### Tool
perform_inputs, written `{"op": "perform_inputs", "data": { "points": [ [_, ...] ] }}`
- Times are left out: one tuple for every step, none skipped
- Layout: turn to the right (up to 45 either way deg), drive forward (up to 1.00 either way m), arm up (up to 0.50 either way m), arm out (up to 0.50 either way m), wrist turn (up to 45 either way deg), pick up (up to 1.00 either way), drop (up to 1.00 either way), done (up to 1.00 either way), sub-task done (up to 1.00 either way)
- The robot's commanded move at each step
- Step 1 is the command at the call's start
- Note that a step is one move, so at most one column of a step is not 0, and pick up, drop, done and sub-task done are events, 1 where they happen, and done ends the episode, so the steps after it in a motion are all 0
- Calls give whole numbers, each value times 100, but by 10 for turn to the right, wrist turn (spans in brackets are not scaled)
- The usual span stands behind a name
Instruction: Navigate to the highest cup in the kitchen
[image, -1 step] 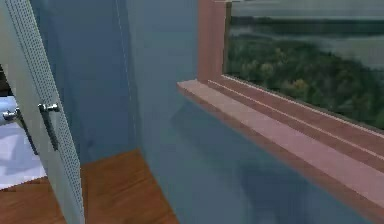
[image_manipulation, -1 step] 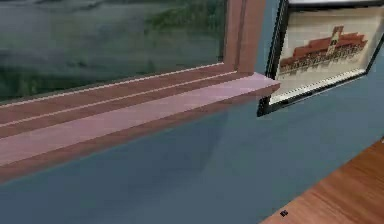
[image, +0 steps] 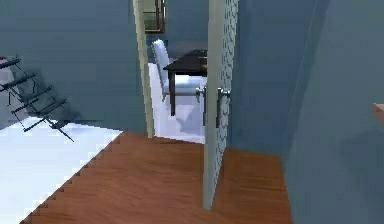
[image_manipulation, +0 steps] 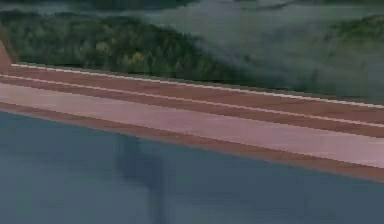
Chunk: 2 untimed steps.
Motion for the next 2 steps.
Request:
{"op": "perform_inputs", "data": {
  "points": [
    [-450,0,0,0,0,0,0,0,0],
    [-330,0,0,0,0,0,0,0,0]
  ]
}}
